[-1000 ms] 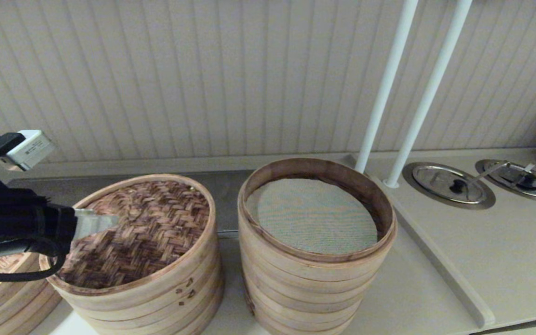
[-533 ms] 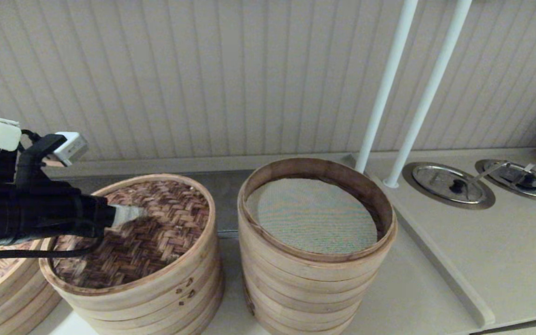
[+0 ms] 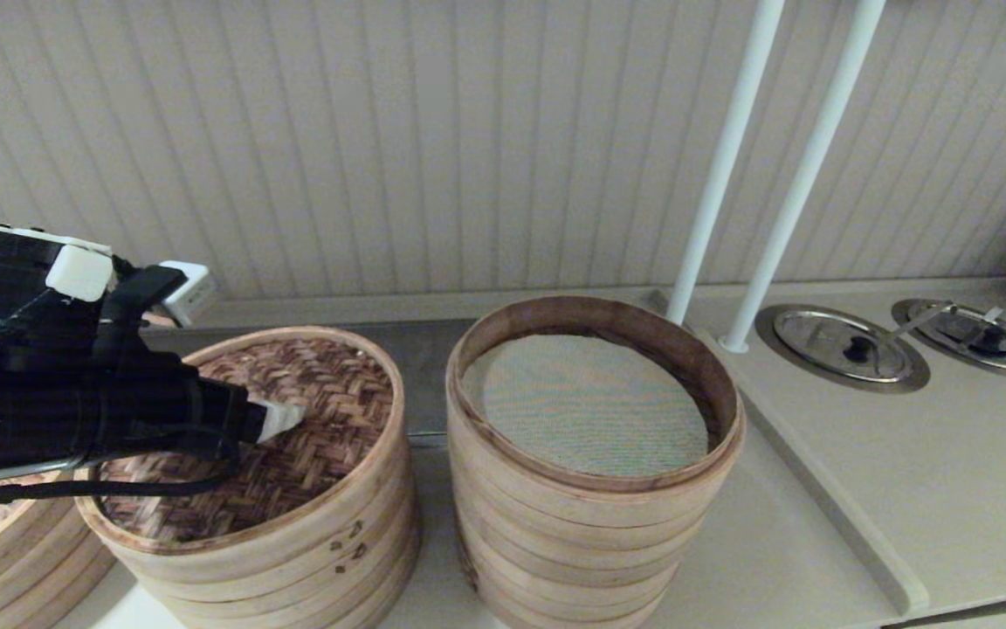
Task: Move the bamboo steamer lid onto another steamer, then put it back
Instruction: Pick up the steamer
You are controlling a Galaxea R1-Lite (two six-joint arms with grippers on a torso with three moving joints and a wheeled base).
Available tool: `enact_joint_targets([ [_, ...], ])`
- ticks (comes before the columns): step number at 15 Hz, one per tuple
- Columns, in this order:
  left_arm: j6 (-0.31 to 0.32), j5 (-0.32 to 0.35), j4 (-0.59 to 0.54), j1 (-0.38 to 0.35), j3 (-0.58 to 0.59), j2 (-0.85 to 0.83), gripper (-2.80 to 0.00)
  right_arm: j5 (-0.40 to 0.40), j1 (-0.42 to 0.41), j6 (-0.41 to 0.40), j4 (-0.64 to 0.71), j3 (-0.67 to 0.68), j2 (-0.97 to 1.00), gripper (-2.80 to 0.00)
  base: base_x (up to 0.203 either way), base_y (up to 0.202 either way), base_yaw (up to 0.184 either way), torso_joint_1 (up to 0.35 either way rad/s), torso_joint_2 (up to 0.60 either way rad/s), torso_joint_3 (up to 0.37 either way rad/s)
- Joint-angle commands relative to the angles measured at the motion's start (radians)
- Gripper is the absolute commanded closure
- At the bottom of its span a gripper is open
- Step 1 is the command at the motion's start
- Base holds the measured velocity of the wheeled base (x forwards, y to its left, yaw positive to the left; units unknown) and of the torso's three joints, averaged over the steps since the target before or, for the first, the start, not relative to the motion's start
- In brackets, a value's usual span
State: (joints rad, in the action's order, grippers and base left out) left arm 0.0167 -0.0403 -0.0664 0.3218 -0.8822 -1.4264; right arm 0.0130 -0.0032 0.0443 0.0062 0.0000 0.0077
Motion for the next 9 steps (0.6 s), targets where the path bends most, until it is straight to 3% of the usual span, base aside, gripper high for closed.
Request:
enact_joint_targets([
  [1, 0.001, -0.007, 0.015, 0.002, -0.003, -0.009, -2.80, -0.001, 0.000, 0.000, 0.000, 0.003, 0.000, 0.00, 0.000, 0.000, 0.000, 0.000, 0.00, 0.000],
  [3, 0.004, -0.016, 0.084, 0.002, 0.005, -0.022, -2.80, 0.000, 0.000, 0.000, 0.000, 0.003, 0.001, 0.00, 0.000, 0.000, 0.000, 0.000, 0.00, 0.000],
  [4, 0.003, -0.018, 0.103, 0.001, 0.014, -0.029, 0.00, 0.001, 0.000, 0.000, 0.000, 0.003, 0.001, 0.00, 0.000, 0.000, 0.000, 0.000, 0.00, 0.000],
  [9, -0.004, -0.015, 0.114, -0.012, 0.035, -0.032, 0.00, 0.001, 0.000, 0.000, 0.000, 0.003, 0.002, 0.00, 0.000, 0.000, 0.000, 0.000, 0.00, 0.000],
])
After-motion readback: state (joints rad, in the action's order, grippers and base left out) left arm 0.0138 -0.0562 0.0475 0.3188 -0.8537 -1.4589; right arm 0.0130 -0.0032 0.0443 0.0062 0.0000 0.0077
